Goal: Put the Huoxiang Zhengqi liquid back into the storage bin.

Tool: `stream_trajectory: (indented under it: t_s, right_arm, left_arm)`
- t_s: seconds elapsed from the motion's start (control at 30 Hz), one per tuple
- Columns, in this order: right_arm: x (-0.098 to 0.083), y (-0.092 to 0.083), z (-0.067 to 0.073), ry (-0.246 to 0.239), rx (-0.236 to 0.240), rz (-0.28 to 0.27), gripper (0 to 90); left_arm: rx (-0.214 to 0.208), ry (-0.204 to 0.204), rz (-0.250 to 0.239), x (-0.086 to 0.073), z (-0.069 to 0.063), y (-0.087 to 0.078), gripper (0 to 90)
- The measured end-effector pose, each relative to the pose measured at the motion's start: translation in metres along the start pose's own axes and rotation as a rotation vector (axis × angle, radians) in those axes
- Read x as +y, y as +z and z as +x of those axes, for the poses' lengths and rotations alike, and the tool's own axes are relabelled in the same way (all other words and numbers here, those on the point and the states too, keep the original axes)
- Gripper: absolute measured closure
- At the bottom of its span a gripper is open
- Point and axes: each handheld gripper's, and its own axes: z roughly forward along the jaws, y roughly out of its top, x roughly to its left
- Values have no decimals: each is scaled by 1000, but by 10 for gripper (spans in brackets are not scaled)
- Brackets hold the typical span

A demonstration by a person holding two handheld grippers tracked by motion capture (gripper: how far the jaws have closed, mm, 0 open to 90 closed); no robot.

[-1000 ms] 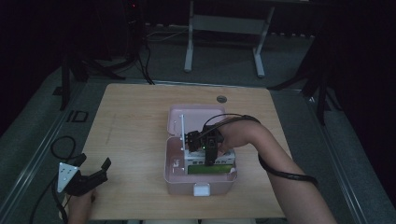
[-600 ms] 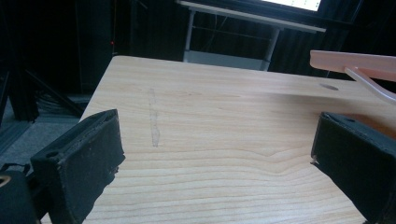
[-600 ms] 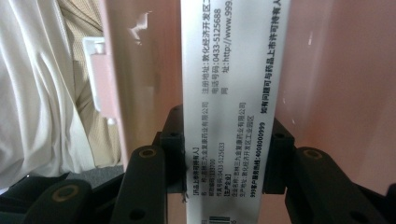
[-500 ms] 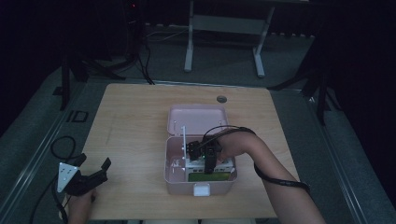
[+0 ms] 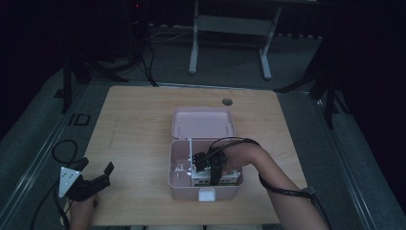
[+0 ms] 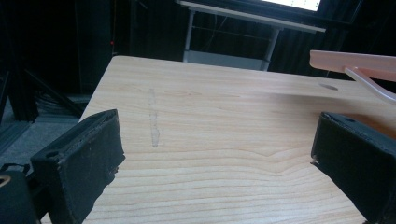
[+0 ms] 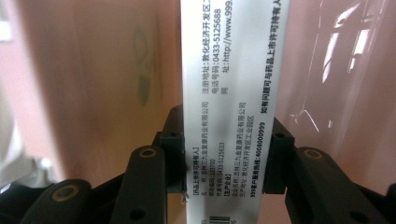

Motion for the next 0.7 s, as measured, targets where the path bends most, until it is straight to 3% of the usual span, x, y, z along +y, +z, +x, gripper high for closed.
stream_trajectory:
  t_s: [0.17, 0.43, 0.7]
  right_arm:
    - [1, 12, 2, -18, -10, 23, 617]
    - [-1, 12, 4, -34, -10, 7, 590]
    - [-7, -9, 7, -17, -10, -8, 511]
  left_arm:
    - [-1, -1, -2, 0, 0, 0, 22]
    - [1, 1, -1, 0, 0, 0, 22]
    - [1, 2, 1, 0, 0, 0, 22]
